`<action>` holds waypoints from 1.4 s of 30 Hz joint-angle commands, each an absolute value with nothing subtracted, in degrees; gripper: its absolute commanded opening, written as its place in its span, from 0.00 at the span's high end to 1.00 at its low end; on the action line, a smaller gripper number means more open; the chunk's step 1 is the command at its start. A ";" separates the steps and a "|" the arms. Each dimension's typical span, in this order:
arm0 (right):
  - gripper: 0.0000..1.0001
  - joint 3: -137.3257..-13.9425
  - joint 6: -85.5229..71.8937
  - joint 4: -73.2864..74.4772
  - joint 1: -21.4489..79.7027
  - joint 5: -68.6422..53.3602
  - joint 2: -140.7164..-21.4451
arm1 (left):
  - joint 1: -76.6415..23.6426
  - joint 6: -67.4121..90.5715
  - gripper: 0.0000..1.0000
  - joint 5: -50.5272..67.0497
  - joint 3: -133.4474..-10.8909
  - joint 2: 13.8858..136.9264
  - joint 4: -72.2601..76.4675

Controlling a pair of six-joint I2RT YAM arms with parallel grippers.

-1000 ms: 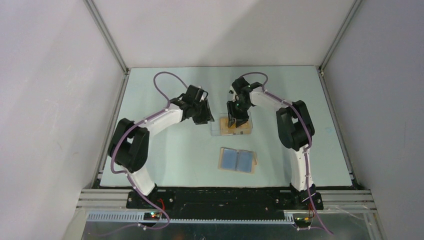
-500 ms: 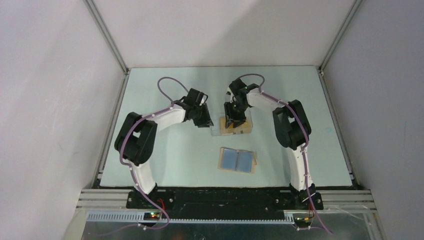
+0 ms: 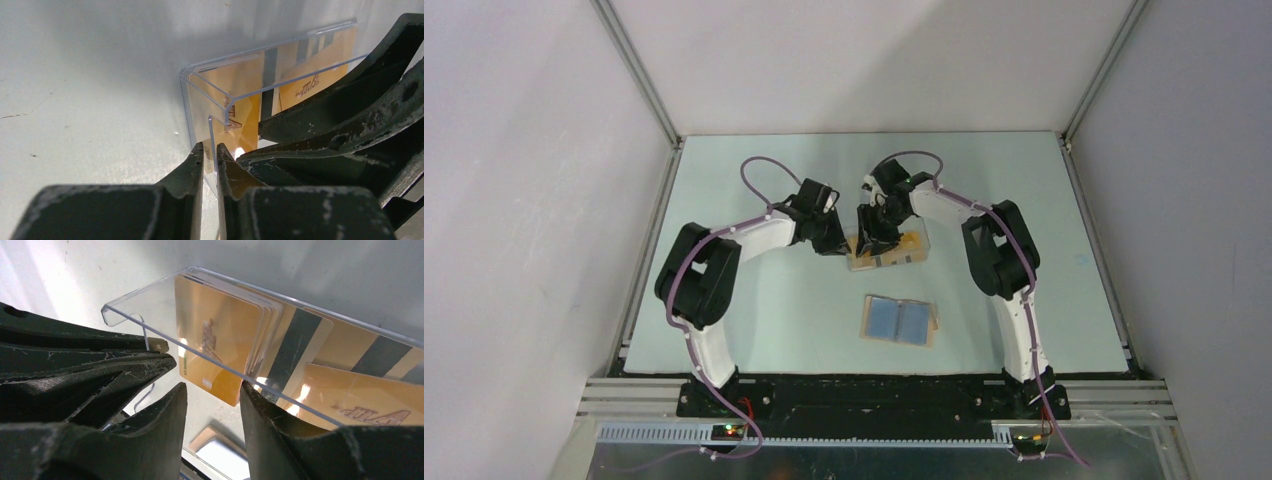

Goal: Put the credit cards into the card holder
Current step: Pick up the credit card from the storage box.

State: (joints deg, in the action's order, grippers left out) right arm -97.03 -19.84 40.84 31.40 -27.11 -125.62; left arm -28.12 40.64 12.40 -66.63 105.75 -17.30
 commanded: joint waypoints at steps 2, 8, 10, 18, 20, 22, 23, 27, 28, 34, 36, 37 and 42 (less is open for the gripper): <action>0.53 -97.98 -20.42 38.25 33.17 -30.97 -126.24 | -28.29 41.31 0.86 14.24 -65.74 105.67 -14.54; 0.59 -98.12 -21.08 39.78 33.27 -25.73 -124.67 | -28.30 41.48 0.87 14.30 -65.21 105.71 -14.16; 0.60 -98.29 -20.96 40.91 33.25 -24.09 -124.49 | -28.29 41.36 0.88 13.95 -64.87 105.47 -14.16; 0.80 -97.74 -21.19 40.87 33.60 -22.01 -123.09 | -28.32 41.08 0.96 13.53 -64.29 105.27 -14.15; 0.87 -98.36 -21.48 41.23 33.62 -22.22 -123.38 | -28.30 41.05 0.99 13.69 -64.30 105.37 -14.16; 0.89 -98.89 -21.53 41.71 33.68 -22.31 -123.45 | -28.30 41.07 1.00 13.71 -64.29 105.52 -14.15; 0.89 -99.10 -21.53 41.86 33.76 -21.99 -123.30 | -28.28 41.06 1.00 13.71 -64.26 105.54 -14.19; 0.86 -99.37 -21.46 42.96 34.08 -19.35 -122.22 | -28.30 41.05 1.00 13.54 -64.06 105.51 -14.21; 0.84 -99.38 -21.47 43.33 34.09 -18.86 -121.76 | -28.30 41.05 1.00 13.47 -63.98 105.44 -14.21; 0.73 -99.35 -21.64 43.22 34.36 -16.80 -120.59 | -28.27 41.09 1.00 13.28 -63.76 105.38 -14.19; 0.70 -99.74 -21.85 43.16 34.36 -16.28 -120.65 | -28.24 41.05 1.00 13.35 -63.77 105.40 -14.22; 0.70 -99.88 -21.96 43.22 34.45 -16.01 -120.66 | -28.26 41.05 1.00 13.42 -63.79 105.45 -14.23; 0.72 -100.41 -22.24 43.08 34.79 -14.79 -121.29 | -28.29 41.05 1.00 13.53 -63.74 105.55 -14.16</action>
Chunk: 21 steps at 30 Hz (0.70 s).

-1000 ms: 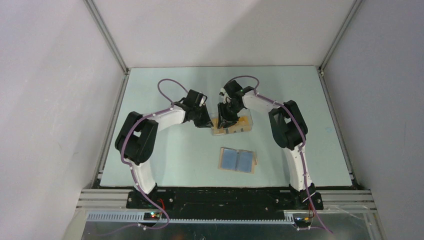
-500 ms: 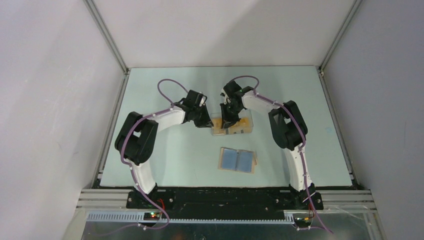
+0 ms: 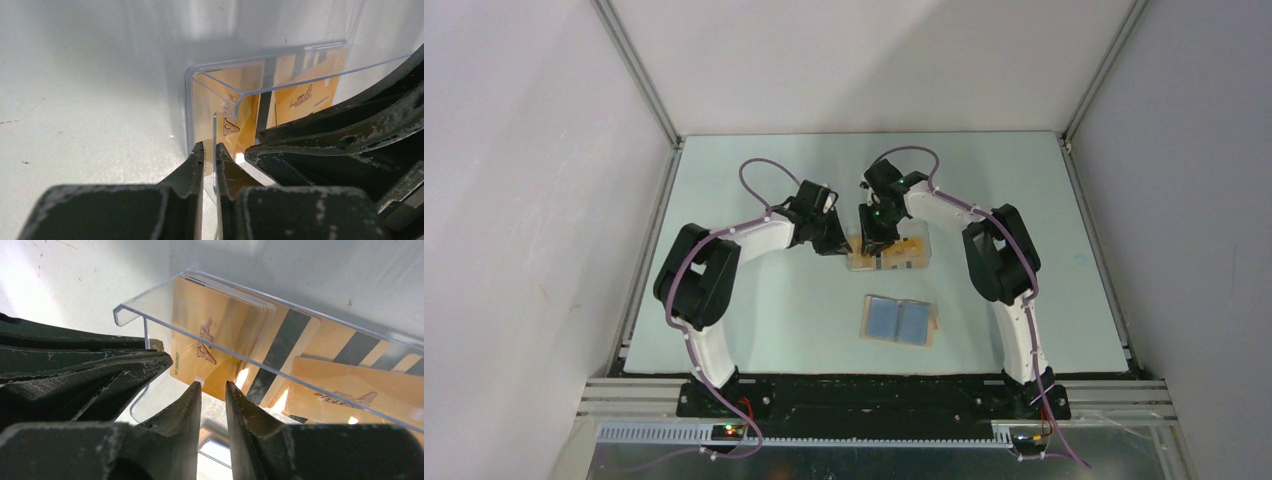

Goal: Put the credit cards into the card holder
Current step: Pick up the credit card from the storage box.

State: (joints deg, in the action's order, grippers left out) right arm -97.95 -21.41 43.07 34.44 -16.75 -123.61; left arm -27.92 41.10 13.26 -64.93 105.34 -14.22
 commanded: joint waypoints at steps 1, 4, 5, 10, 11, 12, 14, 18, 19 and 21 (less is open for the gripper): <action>0.72 -100.51 -22.41 42.96 34.76 -14.87 -121.75 | -28.25 41.05 1.00 13.55 -63.78 105.62 -14.15; 0.73 -101.45 -22.57 44.07 34.78 -14.23 -122.84 | -28.34 41.01 1.00 13.65 -63.68 105.79 -14.19; 0.72 -101.40 -22.69 44.42 34.84 -13.84 -122.80 | -28.32 41.04 1.00 13.63 -63.66 105.75 -14.16; 0.65 -99.16 -23.39 43.02 34.81 -11.33 -121.28 | -28.30 41.13 1.00 13.52 -63.34 105.82 -14.15; 0.63 -98.97 -23.69 42.90 34.81 -11.07 -121.15 | -28.30 41.13 1.00 13.49 -63.27 105.78 -14.15; 0.61 -98.86 -23.80 42.85 34.76 -10.81 -121.22 | -28.28 41.13 1.00 13.41 -63.21 105.75 -14.19; 0.59 -98.92 -23.90 42.89 34.72 -11.00 -121.74 | -28.29 41.13 1.00 13.44 -63.20 105.79 -14.16; 0.61 -98.74 -24.35 42.16 34.72 -12.01 -122.83 | -28.18 41.13 1.00 13.67 -63.27 106.05 -14.16; 0.62 -98.89 -24.43 42.13 34.72 -12.45 -123.32 | -28.24 41.18 1.00 13.69 -63.28 106.12 -14.15; 0.65 -98.90 -24.70 42.05 34.72 -12.91 -123.99 | -28.22 41.22 1.00 13.85 -63.30 106.23 -14.15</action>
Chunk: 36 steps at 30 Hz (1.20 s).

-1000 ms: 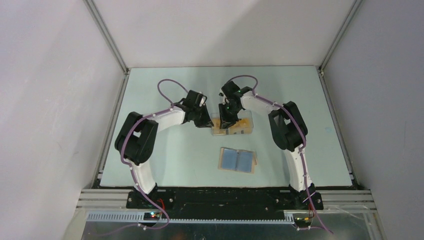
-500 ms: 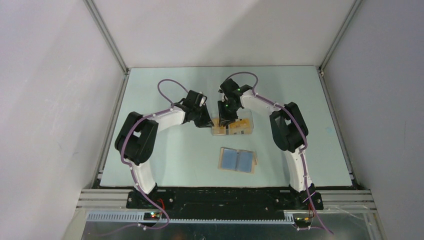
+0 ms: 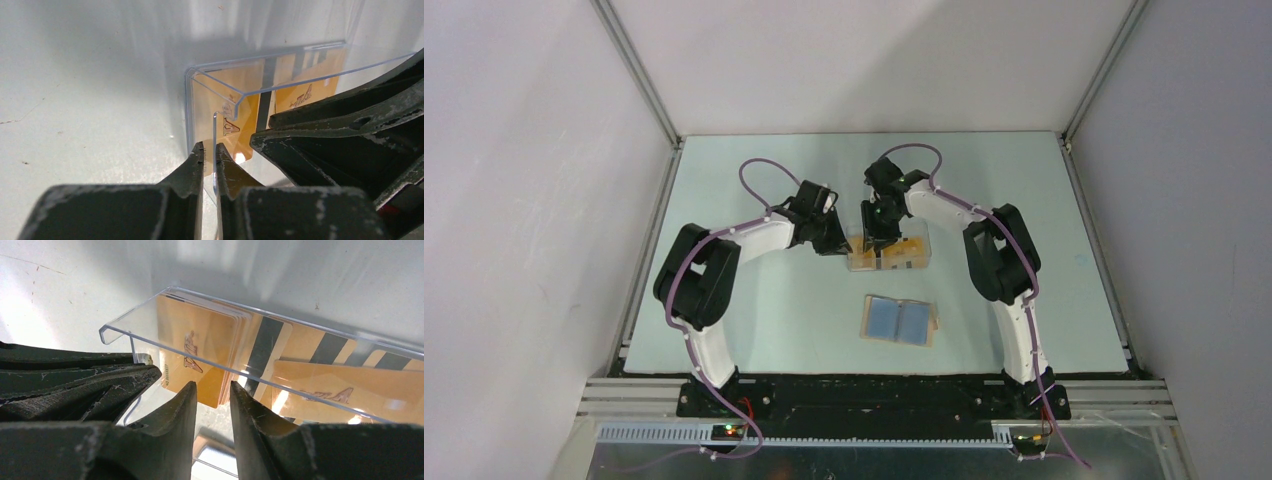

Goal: Put the credit cards into the card holder
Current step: Pick up the credit card from the storage box.

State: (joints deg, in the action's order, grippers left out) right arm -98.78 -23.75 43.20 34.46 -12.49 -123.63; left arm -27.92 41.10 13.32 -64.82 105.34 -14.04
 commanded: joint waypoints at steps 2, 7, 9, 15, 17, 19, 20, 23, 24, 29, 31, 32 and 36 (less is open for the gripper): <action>0.69 -98.78 -24.95 41.69 34.72 -13.19 -124.41 | -28.30 41.22 1.00 13.86 -63.28 106.28 -14.21; 0.72 -98.99 -25.13 41.67 34.72 -13.51 -125.31 | -28.30 41.22 1.00 14.14 -63.37 106.42 -14.16; 0.72 -98.99 -25.11 41.66 34.73 -13.35 -125.32 | -28.30 41.15 1.00 14.20 -63.47 106.43 -14.21; 0.69 -99.21 -24.88 42.28 34.91 -11.75 -125.54 | -28.30 41.22 1.00 14.30 -63.55 106.60 -14.16; 0.70 -99.16 -24.83 42.17 34.90 -12.16 -125.68 | -28.30 41.22 1.00 14.34 -63.59 106.68 -14.15; 0.71 -99.22 -24.98 41.87 35.02 -13.28 -126.00 | -28.30 41.22 1.00 14.45 -63.64 106.76 -14.15; 0.73 -99.18 -25.03 41.60 35.09 -13.50 -126.16 | -28.30 41.22 1.00 14.40 -63.63 106.85 -14.19; 0.79 -99.11 -25.00 40.75 35.16 -15.82 -126.27 | -28.30 41.14 1.00 14.45 -63.69 106.92 -14.16; 0.82 -99.17 -25.04 40.33 35.20 -16.22 -126.45 | -28.30 41.14 1.00 14.49 -63.65 107.02 -14.15; 0.87 -100.16 -25.00 40.89 35.40 -16.41 -126.08 | -28.30 41.08 1.00 14.76 -63.71 107.43 -14.16; 0.87 -100.52 -24.99 41.71 35.58 -15.44 -125.47 | -28.30 41.12 1.00 14.78 -63.72 107.54 -14.20; 0.86 -100.67 -24.98 41.86 35.63 -15.15 -125.04 | -28.30 41.08 1.00 14.77 -63.72 107.59 -14.18; 0.85 -101.60 -24.67 42.83 35.82 -14.26 -124.15 | -28.32 41.00 1.00 14.79 -63.72 107.57 -14.17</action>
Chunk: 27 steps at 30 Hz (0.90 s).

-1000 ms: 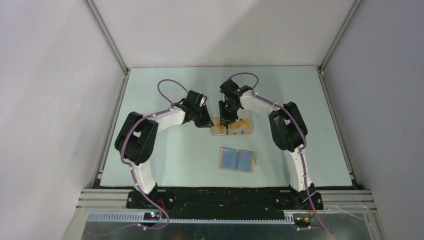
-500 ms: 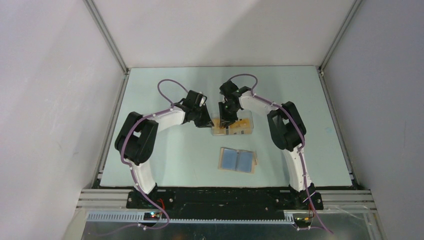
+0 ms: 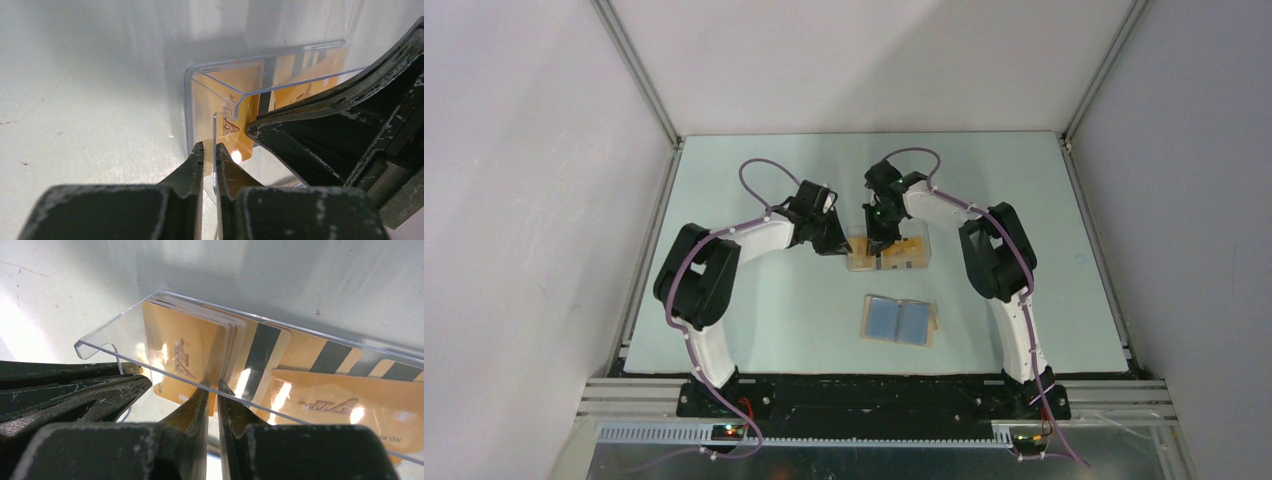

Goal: Put the credit cards into the card holder
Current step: Pick up the credit card from the storage box.

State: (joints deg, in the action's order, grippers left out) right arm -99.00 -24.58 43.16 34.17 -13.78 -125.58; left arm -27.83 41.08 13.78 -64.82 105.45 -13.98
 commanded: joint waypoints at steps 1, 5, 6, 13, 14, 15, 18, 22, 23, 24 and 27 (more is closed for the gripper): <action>0.85 -101.69 -24.58 43.21 35.84 -14.16 -124.00 | -28.31 40.97 1.00 14.84 -63.72 107.64 -14.21; 0.85 -102.68 -24.27 44.16 36.23 -13.66 -123.66 | -28.30 40.96 1.00 14.92 -63.80 107.79 -14.16; 0.85 -102.84 -24.26 44.23 36.35 -13.58 -123.53 | -28.30 40.96 1.00 14.91 -63.80 107.82 -14.16; 0.85 -102.58 -24.53 44.46 36.71 -14.12 -121.83 | -28.30 40.96 1.00 14.95 -63.80 107.99 -14.15; 0.85 -102.37 -24.63 44.34 36.71 -14.36 -121.51 | -28.32 40.91 1.00 14.94 -63.78 108.05 -14.15; 0.85 -102.28 -24.67 44.36 36.73 -14.48 -121.36 | -28.31 40.89 1.00 14.94 -63.75 108.09 -14.22; 0.85 -101.67 -24.90 43.72 36.74 -14.84 -120.35 | -28.30 40.87 1.00 15.00 -63.72 108.08 -14.15; 0.85 -101.72 -25.03 43.68 36.89 -14.83 -119.31 | -28.30 40.87 1.00 15.09 -63.72 108.19 -14.17; 0.85 -101.81 -25.04 43.68 36.84 -14.80 -119.20 | -28.30 40.87 1.00 15.11 -63.72 108.24 -14.18; 0.85 -101.79 -25.05 43.73 36.83 -14.74 -119.16 | -28.30 40.87 1.00 15.11 -63.72 108.20 -14.16; 0.85 -101.91 -24.90 43.88 36.87 -14.87 -119.49 | -28.30 40.92 1.00 15.17 -63.67 108.25 -14.15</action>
